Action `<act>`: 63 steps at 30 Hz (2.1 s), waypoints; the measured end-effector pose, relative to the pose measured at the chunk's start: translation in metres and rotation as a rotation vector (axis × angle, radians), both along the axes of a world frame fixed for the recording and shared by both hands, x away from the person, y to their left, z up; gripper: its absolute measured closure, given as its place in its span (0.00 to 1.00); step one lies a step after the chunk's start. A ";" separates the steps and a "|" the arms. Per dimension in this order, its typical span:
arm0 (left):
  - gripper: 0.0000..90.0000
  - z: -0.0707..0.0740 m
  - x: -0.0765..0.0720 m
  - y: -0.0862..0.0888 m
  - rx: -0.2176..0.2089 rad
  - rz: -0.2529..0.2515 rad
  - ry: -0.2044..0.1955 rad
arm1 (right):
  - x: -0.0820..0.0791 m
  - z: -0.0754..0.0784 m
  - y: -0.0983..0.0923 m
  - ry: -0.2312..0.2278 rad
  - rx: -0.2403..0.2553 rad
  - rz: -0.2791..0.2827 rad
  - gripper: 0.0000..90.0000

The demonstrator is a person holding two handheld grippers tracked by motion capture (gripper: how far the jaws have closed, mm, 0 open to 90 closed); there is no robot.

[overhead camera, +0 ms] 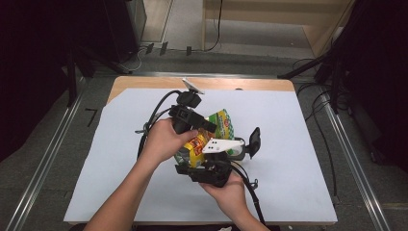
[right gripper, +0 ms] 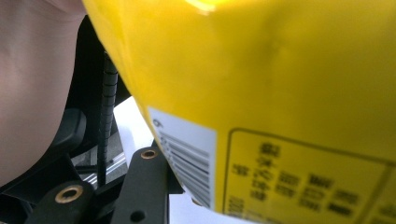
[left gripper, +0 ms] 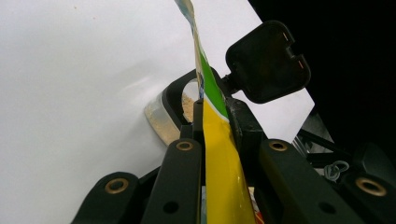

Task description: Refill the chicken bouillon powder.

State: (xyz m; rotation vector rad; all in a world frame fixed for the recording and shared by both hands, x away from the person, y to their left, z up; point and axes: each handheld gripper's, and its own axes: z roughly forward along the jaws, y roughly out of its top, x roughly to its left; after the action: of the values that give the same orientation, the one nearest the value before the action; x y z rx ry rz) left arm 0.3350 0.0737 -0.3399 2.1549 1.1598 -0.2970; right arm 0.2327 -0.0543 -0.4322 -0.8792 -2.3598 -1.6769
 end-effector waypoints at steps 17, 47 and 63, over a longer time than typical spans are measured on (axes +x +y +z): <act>0.93 0.000 -0.001 0.000 0.002 0.001 -0.004 | 0.000 0.000 0.000 -0.001 0.000 0.002 0.74; 0.93 0.000 -0.003 -0.005 0.010 0.000 -0.019 | 0.000 -0.003 -0.002 0.015 0.020 -0.004 0.74; 0.93 0.000 -0.002 -0.004 0.008 0.007 -0.026 | 0.002 -0.003 -0.002 0.011 0.021 -0.001 0.74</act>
State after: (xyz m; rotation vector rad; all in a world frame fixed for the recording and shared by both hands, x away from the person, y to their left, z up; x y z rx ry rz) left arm 0.3331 0.0693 -0.3400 2.1549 1.1549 -0.2607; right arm 0.2342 -0.0565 -0.4356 -0.8840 -2.3304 -1.6894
